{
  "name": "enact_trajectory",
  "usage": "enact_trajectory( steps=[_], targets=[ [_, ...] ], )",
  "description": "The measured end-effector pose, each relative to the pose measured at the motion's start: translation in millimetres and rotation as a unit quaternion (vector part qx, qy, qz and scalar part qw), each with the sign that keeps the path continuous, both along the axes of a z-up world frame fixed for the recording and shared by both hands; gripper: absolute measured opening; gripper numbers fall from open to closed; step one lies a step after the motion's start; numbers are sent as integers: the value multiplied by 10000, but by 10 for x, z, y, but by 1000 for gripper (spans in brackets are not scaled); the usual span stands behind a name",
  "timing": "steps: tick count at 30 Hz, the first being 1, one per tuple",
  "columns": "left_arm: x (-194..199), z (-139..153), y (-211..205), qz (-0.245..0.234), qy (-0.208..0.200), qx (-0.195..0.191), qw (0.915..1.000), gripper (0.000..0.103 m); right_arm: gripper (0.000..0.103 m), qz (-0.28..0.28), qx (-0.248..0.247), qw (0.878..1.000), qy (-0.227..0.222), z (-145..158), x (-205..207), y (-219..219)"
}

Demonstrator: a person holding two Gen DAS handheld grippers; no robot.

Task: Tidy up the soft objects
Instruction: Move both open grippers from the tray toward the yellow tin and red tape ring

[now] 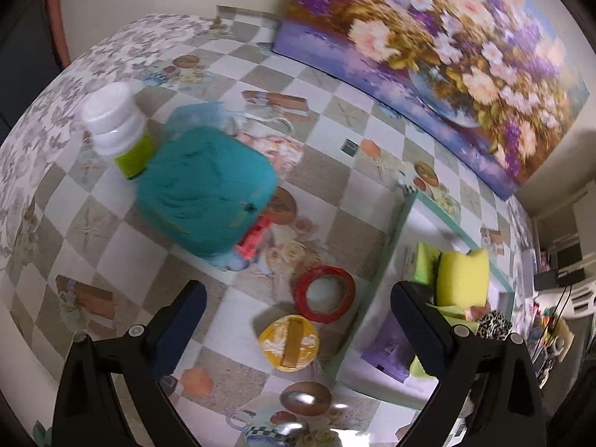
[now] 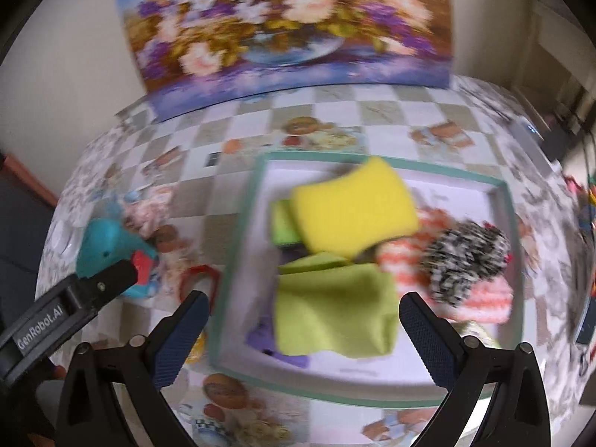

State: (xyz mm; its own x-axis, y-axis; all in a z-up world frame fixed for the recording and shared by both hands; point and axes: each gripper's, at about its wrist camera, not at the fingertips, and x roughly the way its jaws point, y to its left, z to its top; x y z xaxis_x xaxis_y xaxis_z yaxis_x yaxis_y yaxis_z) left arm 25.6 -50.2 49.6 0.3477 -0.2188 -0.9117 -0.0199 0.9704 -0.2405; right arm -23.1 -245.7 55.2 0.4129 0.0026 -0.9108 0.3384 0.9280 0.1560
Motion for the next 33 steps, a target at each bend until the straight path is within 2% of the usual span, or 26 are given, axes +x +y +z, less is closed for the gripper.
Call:
enact_trajectory(
  steps=[6, 10, 19, 23, 26, 33],
  targets=[
    [-62, 49, 310, 340, -130, 289, 9989, 99, 103, 277, 114, 9994, -187, -11, 83, 246],
    [-80, -15, 445, 443, -108, 256, 9986, 99, 103, 259, 134, 9992, -255, -28, 100, 329],
    [-67, -275, 536, 593, 402, 159, 9973, 98, 103, 653, 2, 9975, -262, -124, 146, 510],
    [-76, -312, 541, 756, 469, 396, 9952, 98, 103, 696, -99, 9969, -343, -104, 133, 494],
    [-76, -364, 495, 687, 561, 592, 9943, 98, 103, 720, -246, 9965, -347, -98, 125, 467],
    [-97, -487, 346, 300, 822, 496, 9949, 98, 103, 361, -357, 9987, -70, -195, 121, 299]
  ],
)
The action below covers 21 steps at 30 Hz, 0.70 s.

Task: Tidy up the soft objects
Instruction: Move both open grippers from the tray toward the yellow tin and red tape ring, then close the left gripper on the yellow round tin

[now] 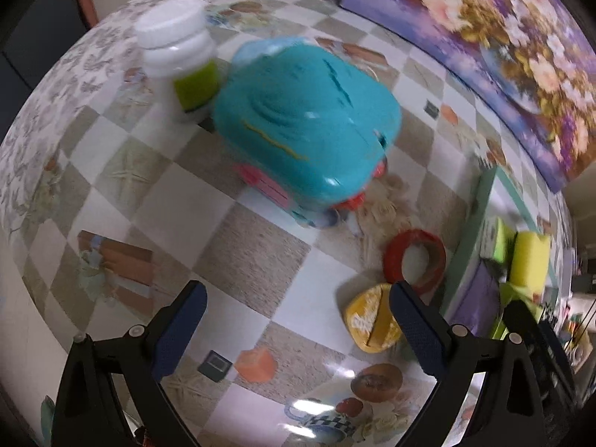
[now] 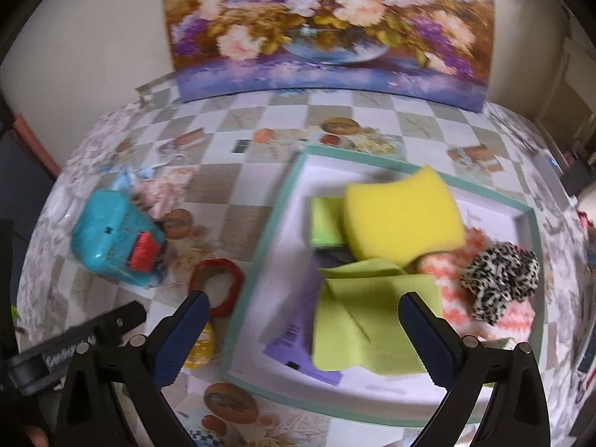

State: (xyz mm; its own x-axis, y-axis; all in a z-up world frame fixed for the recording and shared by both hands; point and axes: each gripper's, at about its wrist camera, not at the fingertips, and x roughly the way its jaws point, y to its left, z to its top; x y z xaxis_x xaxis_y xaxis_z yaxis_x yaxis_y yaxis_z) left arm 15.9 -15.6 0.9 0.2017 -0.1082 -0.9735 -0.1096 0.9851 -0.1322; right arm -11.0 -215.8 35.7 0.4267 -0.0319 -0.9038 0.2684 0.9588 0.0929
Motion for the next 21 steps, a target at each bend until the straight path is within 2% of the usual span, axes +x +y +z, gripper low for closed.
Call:
enact_trajectory(
  steps=[3, 8, 13, 16, 19, 21],
  targets=[
    [-10, -39, -97, -192, 102, -60, 9997, 98, 103, -261, 44, 9995, 146, -25, -15, -102],
    [-27, -120, -298, -569, 259, -135, 9980, 98, 103, -560, 354, 9977, 120, -8, -54, -244],
    [1, -251, -475, -822, 424, -76, 9957, 95, 103, -635, 466, 9968, 154, -17, -60, -269],
    [30, -324, -587, -950, 531, -90, 9940, 83, 103, -605, 473, 9969, 185, -26, -49, -257],
    [54, -357, -705, -1104, 544, 29, 9924, 80, 103, -566, 472, 9971, 207, -37, -40, -242],
    [34, -351, -774, -1207, 521, 56, 9913, 73, 103, -547, 469, 9972, 218, -41, -37, -233]
  ],
)
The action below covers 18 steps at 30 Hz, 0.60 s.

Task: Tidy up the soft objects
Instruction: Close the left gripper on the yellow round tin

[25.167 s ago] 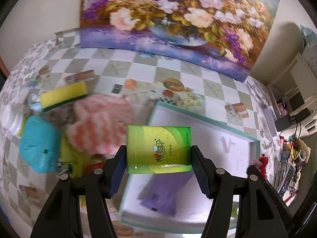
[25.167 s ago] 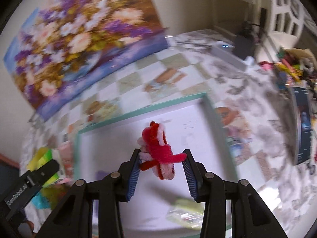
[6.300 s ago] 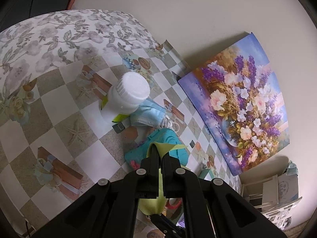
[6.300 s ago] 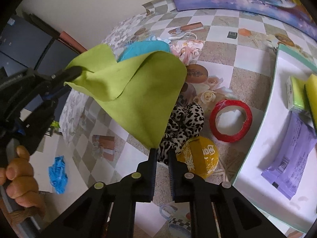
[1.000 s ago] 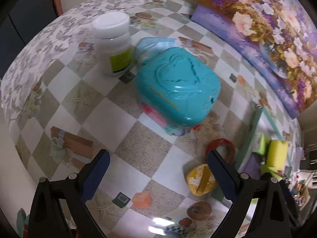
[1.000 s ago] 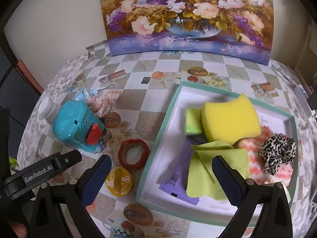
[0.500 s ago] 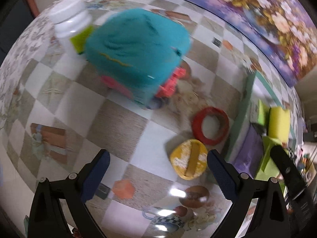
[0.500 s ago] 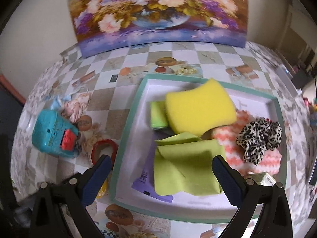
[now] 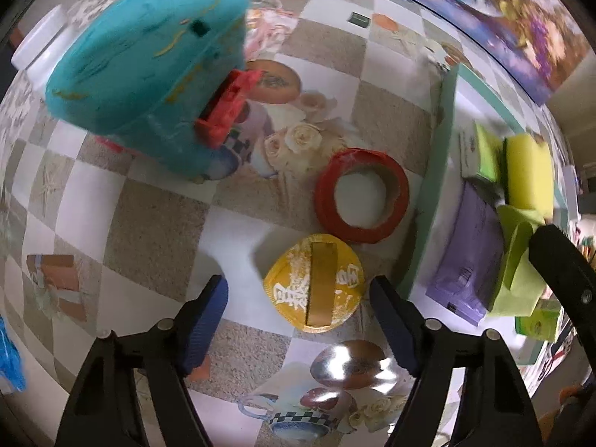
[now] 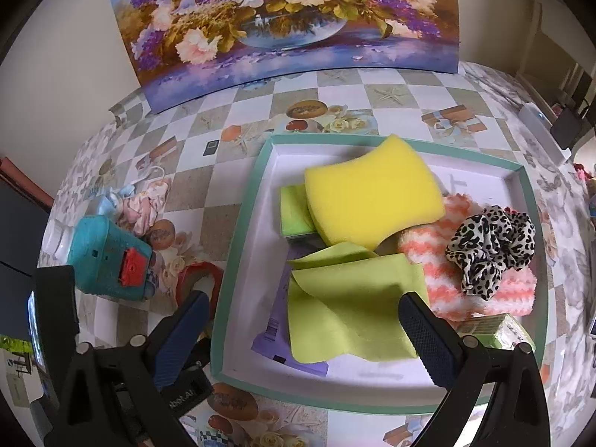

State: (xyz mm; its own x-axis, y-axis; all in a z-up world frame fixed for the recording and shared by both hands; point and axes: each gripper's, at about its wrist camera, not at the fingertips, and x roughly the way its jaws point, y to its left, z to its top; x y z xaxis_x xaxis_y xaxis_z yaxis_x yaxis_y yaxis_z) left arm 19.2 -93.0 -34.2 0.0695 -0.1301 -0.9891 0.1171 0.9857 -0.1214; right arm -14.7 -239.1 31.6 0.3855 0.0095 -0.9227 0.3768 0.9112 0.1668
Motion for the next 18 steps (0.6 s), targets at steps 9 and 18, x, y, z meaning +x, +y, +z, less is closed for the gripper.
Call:
enact_trajectory(
  steps=[9, 18],
  targets=[
    [-14, 70, -99, -99, 65, -302, 9995, 52, 103, 19, 23, 10000, -19, -9, 4, 11],
    [38, 207, 389, 785, -139, -423, 9959, 52, 99, 599, 52, 9976, -353, 69, 79, 270]
  ],
)
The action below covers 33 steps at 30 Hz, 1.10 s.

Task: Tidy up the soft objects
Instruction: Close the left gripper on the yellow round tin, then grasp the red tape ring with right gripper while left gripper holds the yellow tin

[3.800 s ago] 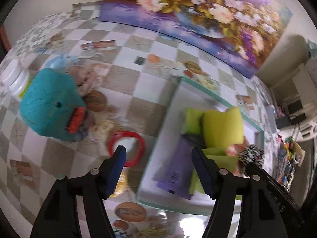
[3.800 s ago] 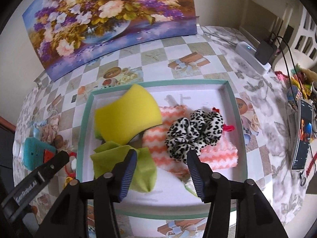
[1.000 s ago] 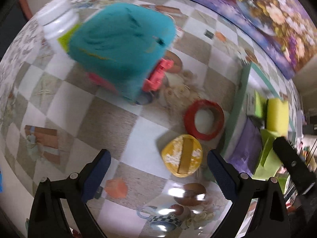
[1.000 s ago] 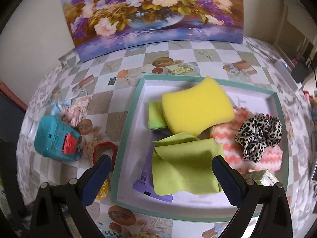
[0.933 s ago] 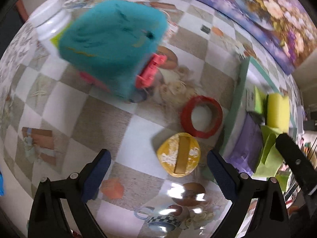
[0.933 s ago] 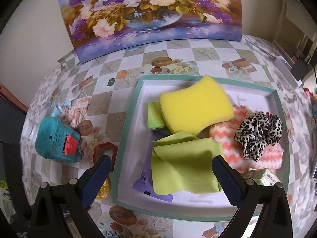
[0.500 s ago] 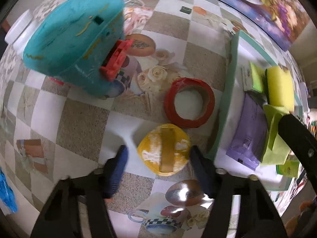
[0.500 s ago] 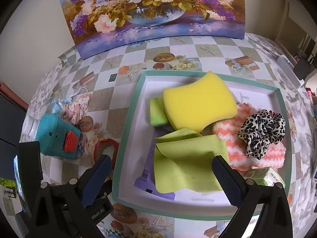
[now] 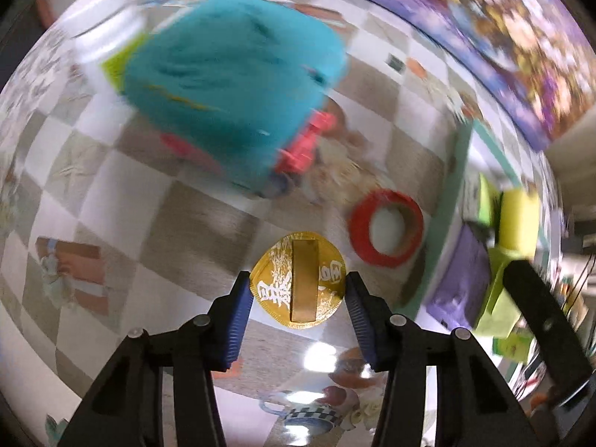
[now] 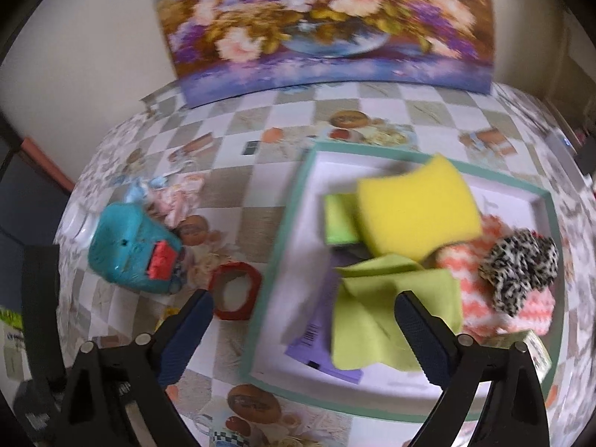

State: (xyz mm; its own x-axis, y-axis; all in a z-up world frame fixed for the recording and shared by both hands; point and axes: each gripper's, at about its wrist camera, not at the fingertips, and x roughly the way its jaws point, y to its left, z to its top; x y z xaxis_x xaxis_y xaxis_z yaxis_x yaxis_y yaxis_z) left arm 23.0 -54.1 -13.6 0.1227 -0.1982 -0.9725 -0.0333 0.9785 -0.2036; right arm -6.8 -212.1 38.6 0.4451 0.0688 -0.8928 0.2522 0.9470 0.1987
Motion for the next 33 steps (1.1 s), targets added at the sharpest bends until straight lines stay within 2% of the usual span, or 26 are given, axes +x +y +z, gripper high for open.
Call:
enact_trajectory(
  steps=[3, 6, 8, 14, 20, 27, 33],
  targets=[
    [16, 47, 167, 308, -105, 103, 9994, 52, 96, 307, 57, 9995, -69, -7, 50, 144],
    [33, 49, 346, 668, -81, 29, 9977, 52, 91, 615, 188, 9979, -39, -70, 123, 275],
    [33, 48, 468, 988, -78, 43, 9951, 52, 89, 805, 222, 9965, -18, -111, 162, 359],
    [-3, 71, 706, 1515, -87, -44, 9884, 52, 84, 1148, 391, 9926, -15, -186, 315, 526],
    [44, 72, 975, 1775, -41, -207, 9839, 52, 82, 1427, 282, 9892, 164, -321, 451, 650],
    [-114, 7, 1221, 1999, 12, -304, 9793, 52, 82, 1733, 76, 9844, 293, -425, 586, 801],
    [-82, -55, 1256, 2029, 89, -409, 9783, 52, 80, 1637, -284, 9852, 414, -538, 632, 807]
  ],
)
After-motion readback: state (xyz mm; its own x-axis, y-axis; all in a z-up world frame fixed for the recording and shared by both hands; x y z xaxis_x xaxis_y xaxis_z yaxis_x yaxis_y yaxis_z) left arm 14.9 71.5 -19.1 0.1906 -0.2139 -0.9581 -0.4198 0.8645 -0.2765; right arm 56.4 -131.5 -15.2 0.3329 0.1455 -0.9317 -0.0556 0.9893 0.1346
